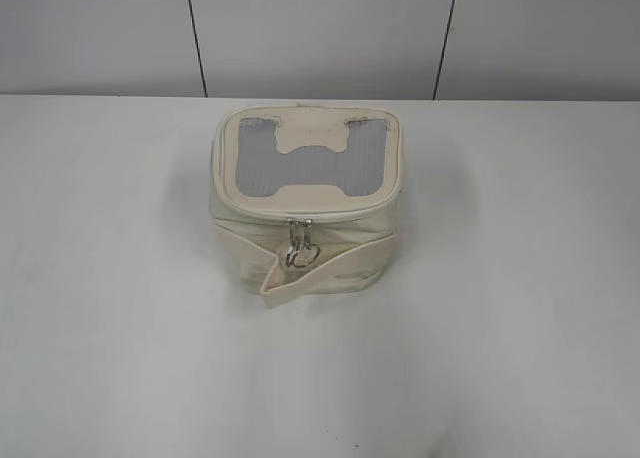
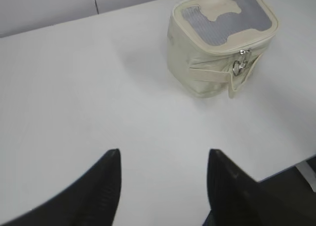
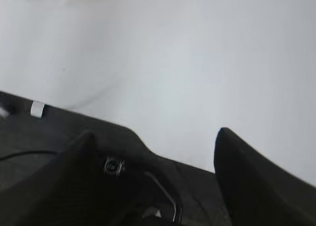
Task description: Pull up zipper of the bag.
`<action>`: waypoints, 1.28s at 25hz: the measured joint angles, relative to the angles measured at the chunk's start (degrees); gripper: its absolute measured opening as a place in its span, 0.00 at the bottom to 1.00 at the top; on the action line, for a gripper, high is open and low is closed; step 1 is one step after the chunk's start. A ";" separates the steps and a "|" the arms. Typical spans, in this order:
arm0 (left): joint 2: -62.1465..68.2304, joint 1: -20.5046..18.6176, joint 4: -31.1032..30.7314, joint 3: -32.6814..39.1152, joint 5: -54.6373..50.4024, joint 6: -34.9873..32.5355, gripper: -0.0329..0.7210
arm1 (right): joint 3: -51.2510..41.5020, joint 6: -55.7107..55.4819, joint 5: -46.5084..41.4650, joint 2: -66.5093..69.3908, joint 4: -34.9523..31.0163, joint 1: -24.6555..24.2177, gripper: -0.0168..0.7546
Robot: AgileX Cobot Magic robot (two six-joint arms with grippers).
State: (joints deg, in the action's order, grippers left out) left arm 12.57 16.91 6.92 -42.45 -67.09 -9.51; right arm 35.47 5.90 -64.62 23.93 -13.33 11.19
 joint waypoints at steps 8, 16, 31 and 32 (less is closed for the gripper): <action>-12.96 -0.05 -2.01 9.33 -0.77 3.30 0.68 | -4.49 -2.47 -1.50 -23.38 6.95 0.00 0.77; -12.96 -0.15 -3.92 11.57 6.26 6.28 0.65 | -6.34 -3.10 3.15 -24.31 10.25 0.00 0.77; -12.96 -0.15 -4.35 11.57 6.44 6.72 0.60 | -6.89 -3.88 4.43 -24.31 10.98 0.00 0.69; -12.96 -0.15 -4.35 11.57 6.44 6.72 0.59 | -6.89 -3.88 4.43 -24.31 10.98 0.00 0.69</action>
State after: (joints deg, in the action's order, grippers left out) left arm -0.39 16.76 2.57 -30.88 -60.65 -2.79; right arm 28.58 2.01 -60.18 -0.39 -2.35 11.19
